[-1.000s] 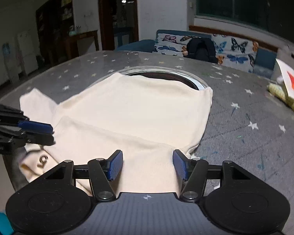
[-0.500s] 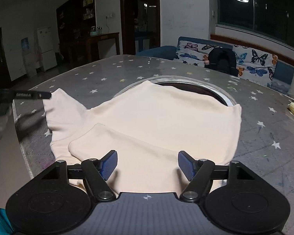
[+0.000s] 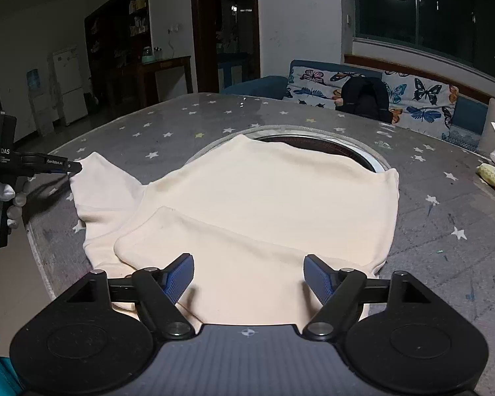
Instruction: Fold clothes
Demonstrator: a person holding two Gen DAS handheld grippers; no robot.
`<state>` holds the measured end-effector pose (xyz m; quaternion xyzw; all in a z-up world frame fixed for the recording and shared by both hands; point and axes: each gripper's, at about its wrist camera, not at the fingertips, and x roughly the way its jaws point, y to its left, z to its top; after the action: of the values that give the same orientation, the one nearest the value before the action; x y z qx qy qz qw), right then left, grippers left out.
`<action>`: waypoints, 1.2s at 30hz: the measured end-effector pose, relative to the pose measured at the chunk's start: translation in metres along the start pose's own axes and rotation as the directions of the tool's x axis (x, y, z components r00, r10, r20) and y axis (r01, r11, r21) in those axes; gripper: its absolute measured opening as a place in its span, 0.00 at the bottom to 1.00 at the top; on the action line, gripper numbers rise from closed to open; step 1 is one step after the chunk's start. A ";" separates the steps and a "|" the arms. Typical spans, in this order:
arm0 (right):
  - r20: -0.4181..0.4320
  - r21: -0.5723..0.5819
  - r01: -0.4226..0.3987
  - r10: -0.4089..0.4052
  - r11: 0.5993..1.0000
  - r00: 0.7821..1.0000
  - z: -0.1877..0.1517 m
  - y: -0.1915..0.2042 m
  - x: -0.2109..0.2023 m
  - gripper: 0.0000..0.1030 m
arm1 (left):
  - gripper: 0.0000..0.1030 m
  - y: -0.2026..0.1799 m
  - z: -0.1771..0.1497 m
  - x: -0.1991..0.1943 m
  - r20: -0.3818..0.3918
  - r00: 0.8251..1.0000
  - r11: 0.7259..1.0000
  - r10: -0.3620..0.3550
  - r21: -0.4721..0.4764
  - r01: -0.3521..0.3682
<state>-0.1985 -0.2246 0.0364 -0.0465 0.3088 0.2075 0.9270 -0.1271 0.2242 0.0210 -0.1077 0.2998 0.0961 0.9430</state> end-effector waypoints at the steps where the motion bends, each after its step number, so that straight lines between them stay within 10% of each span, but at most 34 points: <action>1: 0.005 0.003 0.000 0.000 1.000 1.000 0.000 0.000 -0.001 0.74 | 0.08 0.001 0.001 -0.002 0.004 1.000 1.000 -0.012 -0.015 0.013; 11: 0.057 0.041 0.011 -0.013 0.999 0.998 0.001 -0.006 -0.016 0.74 | 0.08 -0.030 0.019 -0.054 0.088 0.961 0.963 -0.262 -0.036 0.266; 28: 0.096 0.148 0.082 -0.097 0.986 0.991 -0.022 -0.042 -0.046 0.74 | 0.08 -0.207 -0.004 -0.105 -0.057 0.710 0.701 -0.702 0.124 0.703; 36: 0.094 0.183 0.116 -0.135 0.976 0.986 -0.031 -0.055 -0.057 0.74 | 0.09 -0.255 -0.048 -0.096 -0.211 0.641 0.617 -0.738 0.173 0.768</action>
<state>-0.2346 -0.3014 0.0429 0.0278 0.2727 0.1225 0.9539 -0.1676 -0.0437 0.0759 -0.1111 0.2918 -0.3529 0.8820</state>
